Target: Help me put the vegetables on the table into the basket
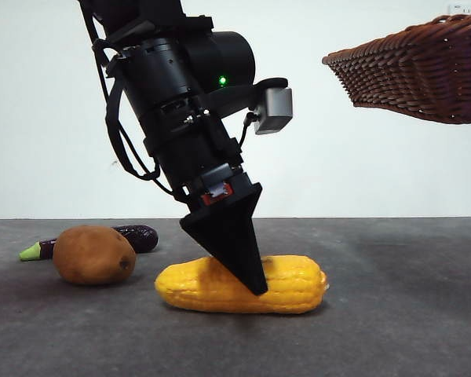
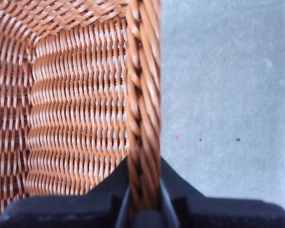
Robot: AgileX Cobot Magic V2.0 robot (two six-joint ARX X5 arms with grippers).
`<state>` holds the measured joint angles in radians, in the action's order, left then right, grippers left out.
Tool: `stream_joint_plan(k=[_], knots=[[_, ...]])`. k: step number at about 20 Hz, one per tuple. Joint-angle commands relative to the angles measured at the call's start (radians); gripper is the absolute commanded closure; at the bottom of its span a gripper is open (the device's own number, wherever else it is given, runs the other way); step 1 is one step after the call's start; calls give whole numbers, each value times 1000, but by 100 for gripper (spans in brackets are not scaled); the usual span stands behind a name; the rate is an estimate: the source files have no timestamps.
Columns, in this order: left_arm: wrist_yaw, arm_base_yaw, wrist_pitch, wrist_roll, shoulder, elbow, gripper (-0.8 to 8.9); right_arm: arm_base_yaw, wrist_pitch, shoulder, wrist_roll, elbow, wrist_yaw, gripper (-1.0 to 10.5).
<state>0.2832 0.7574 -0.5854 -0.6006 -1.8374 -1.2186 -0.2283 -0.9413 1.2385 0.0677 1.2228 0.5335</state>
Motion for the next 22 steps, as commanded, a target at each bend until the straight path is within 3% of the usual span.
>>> stream_joint_plan(k=[1, 9, 13, 18, 22], knots=[[4, -24, -58, 24, 38, 5, 820, 0, -2, -8, -8, 6, 16, 958], [80, -160, -169, 99, 493, 5, 820, 28, 42, -5, -14, -101, -21, 958], [84, -169, -259, 132, 702, 5, 819, 74, 82, -5, -25, -203, -21, 958], [82, -121, -259, 257, 802, 5, 819, 190, 191, -5, -119, -301, -30, 958], [78, -5, -193, 301, 748, 5, 819, 339, 293, -5, -226, -350, -104, 958]])
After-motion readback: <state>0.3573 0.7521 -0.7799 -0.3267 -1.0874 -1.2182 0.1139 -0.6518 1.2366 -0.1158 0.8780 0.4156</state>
